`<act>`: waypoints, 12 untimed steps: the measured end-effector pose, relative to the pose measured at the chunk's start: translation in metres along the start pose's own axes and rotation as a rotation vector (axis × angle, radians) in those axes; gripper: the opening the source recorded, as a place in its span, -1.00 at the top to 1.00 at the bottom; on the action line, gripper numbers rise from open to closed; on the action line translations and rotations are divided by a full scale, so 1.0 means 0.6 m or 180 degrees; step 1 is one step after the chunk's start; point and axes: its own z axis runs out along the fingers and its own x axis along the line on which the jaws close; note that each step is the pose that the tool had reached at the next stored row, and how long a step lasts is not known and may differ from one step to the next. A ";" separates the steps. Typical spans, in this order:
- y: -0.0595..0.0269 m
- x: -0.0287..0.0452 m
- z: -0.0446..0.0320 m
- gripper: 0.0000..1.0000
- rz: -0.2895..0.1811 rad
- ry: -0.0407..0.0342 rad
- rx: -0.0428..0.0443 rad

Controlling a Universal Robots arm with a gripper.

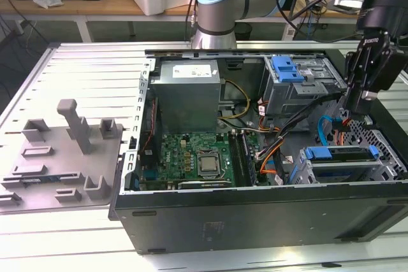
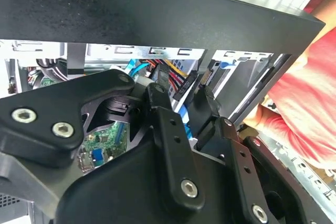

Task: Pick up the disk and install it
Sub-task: 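Insert the first disk wire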

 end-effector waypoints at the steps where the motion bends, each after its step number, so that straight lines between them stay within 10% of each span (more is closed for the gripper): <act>1: 0.000 0.000 0.000 0.17 0.0000 0.0000 0.0000; 12: 0.000 -0.003 0.001 0.34 0.0001 0.0002 0.0000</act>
